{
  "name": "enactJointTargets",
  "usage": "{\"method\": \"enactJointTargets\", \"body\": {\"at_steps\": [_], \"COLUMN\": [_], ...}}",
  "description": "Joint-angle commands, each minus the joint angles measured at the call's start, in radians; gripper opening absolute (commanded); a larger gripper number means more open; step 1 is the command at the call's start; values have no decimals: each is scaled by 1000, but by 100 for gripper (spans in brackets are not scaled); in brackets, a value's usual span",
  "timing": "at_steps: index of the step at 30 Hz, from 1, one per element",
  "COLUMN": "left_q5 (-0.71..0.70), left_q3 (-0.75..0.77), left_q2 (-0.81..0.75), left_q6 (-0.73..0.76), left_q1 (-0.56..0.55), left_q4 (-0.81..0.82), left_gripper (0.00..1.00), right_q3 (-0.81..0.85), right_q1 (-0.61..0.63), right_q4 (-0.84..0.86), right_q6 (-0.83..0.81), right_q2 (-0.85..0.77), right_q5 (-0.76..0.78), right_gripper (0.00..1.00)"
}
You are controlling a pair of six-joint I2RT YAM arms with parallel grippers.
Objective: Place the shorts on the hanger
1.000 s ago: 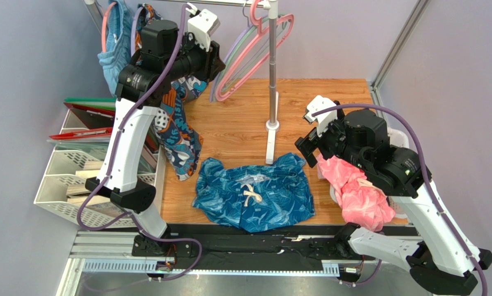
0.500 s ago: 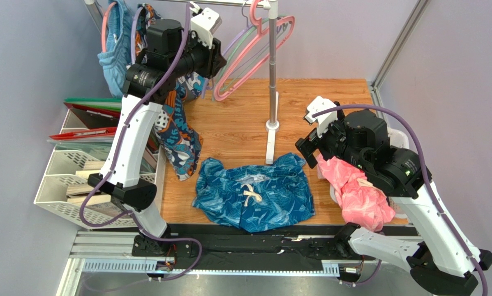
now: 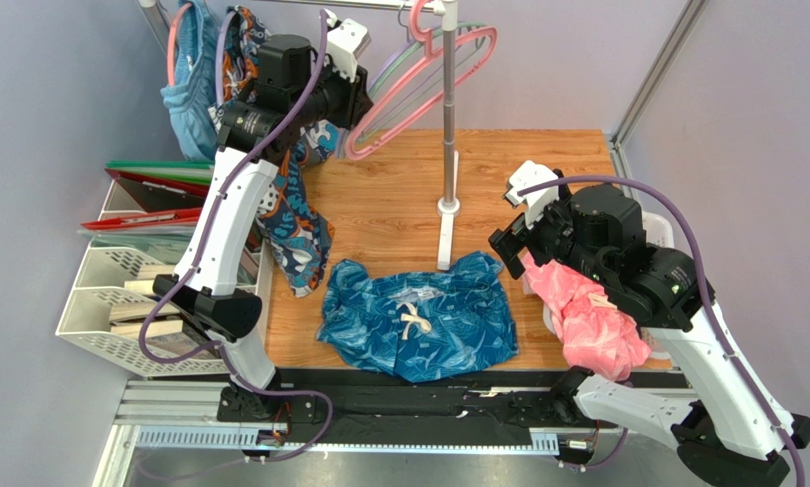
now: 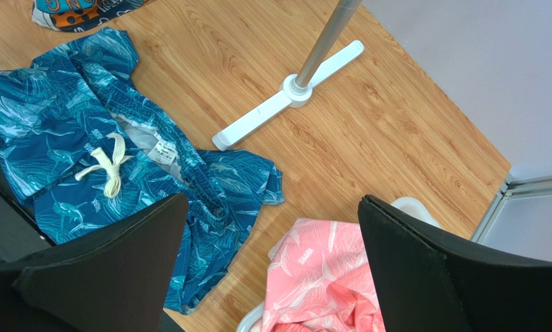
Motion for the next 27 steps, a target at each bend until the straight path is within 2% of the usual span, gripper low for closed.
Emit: {"method": "enactJointTargets", "body": {"at_steps": [1, 8, 12, 21, 27], "left_q5": [35, 179, 204, 100, 139], "left_q3": [3, -8, -34, 13, 23], "left_q2": [-17, -97, -151, -100, -48], "left_q6": [-13, -7, -11, -20, -37], "left_q1": [31, 44, 44, 59, 59], "left_q4": [60, 38, 70, 68, 44], "left_gripper": [40, 59, 64, 61, 61], "right_q3": [-7, -15, -18, -1, -9], "right_q1": [-4, -6, -4, -6, -8], "right_q4": [6, -2, -2, -11, -11], "right_q6": [16, 11, 11, 13, 10], "right_q2": [-20, -25, -27, -22, -23], "right_q5": [-10, -14, -18, -23, -17], "right_gripper": [100, 100, 100, 100, 100]}}
